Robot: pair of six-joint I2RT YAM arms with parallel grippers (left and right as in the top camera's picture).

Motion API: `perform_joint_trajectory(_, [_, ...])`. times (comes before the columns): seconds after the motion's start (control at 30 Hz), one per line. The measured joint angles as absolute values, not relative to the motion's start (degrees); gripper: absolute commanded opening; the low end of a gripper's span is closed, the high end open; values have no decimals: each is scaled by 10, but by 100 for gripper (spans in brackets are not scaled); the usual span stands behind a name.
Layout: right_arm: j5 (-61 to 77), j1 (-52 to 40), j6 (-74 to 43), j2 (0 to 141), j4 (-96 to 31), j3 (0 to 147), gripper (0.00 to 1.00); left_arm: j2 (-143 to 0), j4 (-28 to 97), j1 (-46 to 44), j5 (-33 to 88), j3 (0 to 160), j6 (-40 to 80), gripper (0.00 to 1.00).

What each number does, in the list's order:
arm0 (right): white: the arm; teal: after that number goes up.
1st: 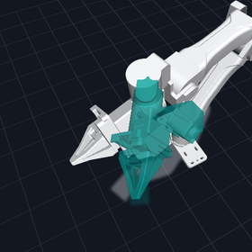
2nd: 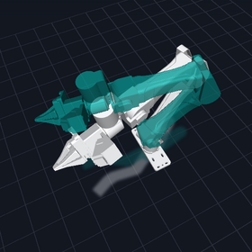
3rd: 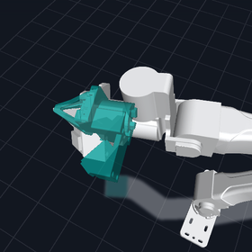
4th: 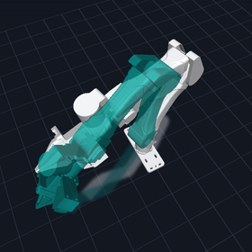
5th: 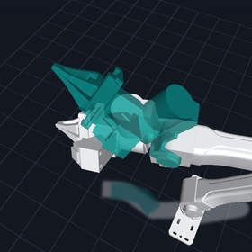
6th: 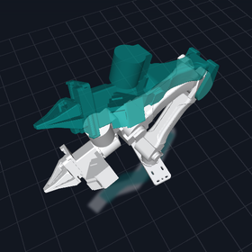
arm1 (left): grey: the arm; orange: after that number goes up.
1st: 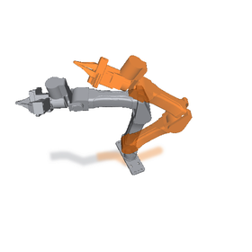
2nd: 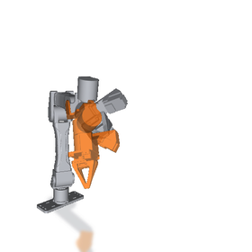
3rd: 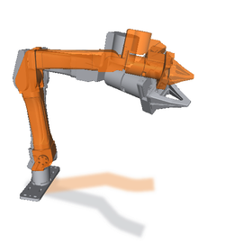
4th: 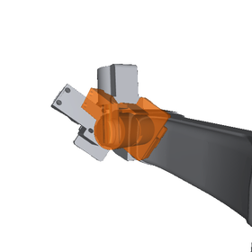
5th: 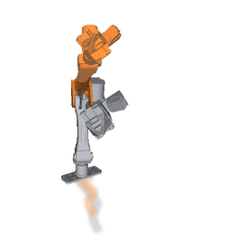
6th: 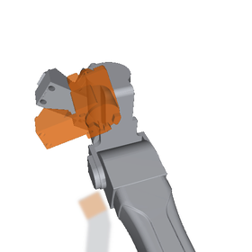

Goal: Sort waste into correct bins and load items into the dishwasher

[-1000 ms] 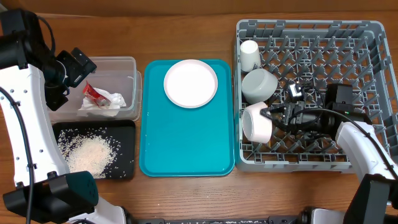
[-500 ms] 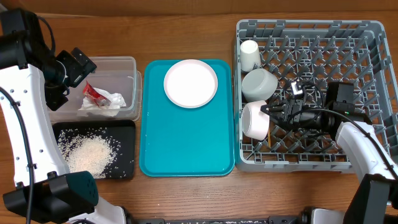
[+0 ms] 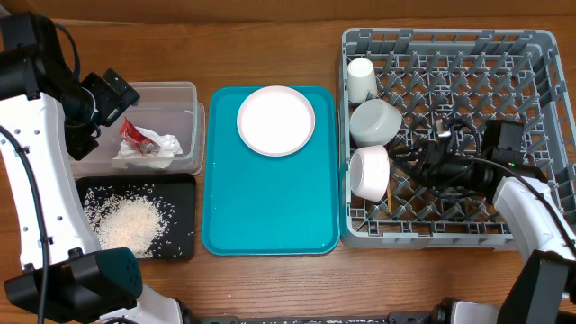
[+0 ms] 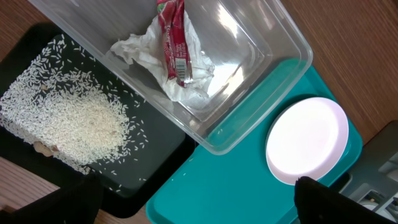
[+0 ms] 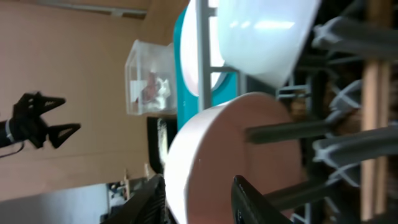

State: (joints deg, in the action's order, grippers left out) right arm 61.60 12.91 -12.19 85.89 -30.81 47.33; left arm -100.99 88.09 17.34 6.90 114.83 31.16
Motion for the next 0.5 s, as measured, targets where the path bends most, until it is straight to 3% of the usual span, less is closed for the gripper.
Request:
perform_joint_trajectory(0.27, [540,130,-131,859,-346,491,35,-1010,881,173,69,1148,312,100])
perform_joint_trajectory(0.33, [517,130,-133,859,-380,519,31,-1010,881,173,69,1148,312,100])
perform_joint_trajectory(0.5, [446,122,-122,856,-487,628,9,-1010,881,173,69,1148,312,100])
